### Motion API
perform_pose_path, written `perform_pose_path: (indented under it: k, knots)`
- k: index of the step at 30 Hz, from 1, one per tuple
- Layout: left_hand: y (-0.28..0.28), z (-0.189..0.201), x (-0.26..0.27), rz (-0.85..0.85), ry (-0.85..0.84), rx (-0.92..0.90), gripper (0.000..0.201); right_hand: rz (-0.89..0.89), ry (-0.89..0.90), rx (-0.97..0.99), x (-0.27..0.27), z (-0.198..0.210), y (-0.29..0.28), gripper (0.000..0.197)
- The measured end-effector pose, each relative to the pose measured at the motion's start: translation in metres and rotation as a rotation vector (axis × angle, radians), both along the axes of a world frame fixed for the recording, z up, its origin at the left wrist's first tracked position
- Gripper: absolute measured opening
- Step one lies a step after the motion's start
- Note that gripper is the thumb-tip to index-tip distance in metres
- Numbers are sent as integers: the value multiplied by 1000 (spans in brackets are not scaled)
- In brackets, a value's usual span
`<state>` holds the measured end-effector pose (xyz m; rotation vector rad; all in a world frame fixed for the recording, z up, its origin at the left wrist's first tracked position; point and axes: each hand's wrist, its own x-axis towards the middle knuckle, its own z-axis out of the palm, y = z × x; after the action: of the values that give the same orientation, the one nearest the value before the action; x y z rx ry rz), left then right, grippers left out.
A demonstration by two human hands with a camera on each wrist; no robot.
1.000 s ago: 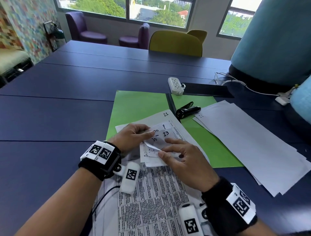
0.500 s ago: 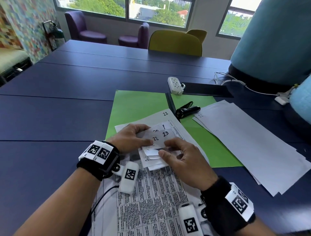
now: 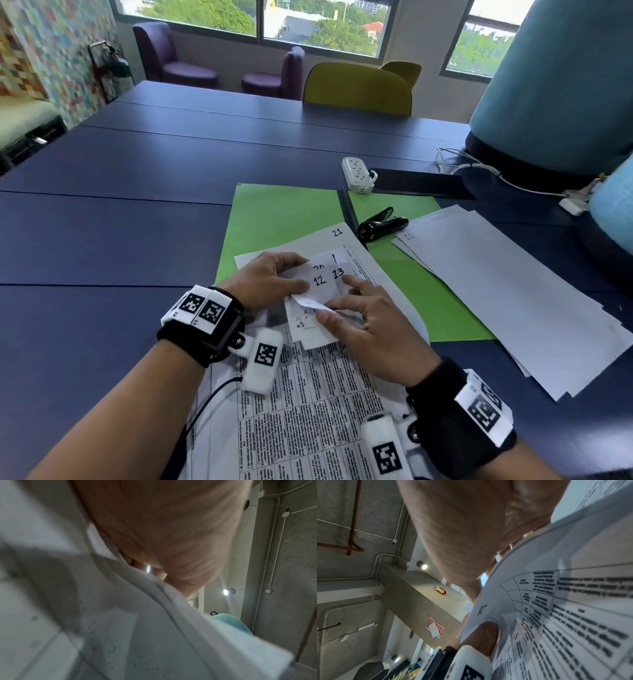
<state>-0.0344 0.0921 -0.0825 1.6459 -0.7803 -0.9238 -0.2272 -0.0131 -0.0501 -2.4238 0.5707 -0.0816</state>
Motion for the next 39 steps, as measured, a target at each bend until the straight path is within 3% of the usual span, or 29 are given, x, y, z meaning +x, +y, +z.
perform_pose_path:
  k: [6,9,12,15,21,23,27,28,30,33,39]
  knots:
    - [4,5,0,-30,-79,-22,44,-180,-168,262,12,0,-2,23]
    - [6,4,2,0,-129,-50,50,-178,-144,177,24,0,-9,20]
    - [4,3,1,13,-167,-83,37,-122,-100,79,36,3,-10,14]
    - [2,6,-2,17,-200,-68,22,-109,-95,-4,44,5,-10,21]
    - [3,8,0,-15,-141,-6,5,-130,-165,-85,39,9,-11,24]
    - [3,10,1,-23,-138,25,5,-134,-205,-80,35,10,-12,22]
    - [2,11,0,10,-104,25,34,-134,-279,-108,27,13,-10,14]
    - [1,10,-1,11,-108,25,28,-147,-314,-92,26,14,-9,11]
    - [2,11,-1,-2,-129,40,3,-180,-362,-70,23,14,-8,26]
    - [1,8,1,8,-152,57,13,-170,-348,-96,18,17,-5,42]
    - [0,9,-1,31,-124,62,8,-171,-334,-59,8,16,-3,36]
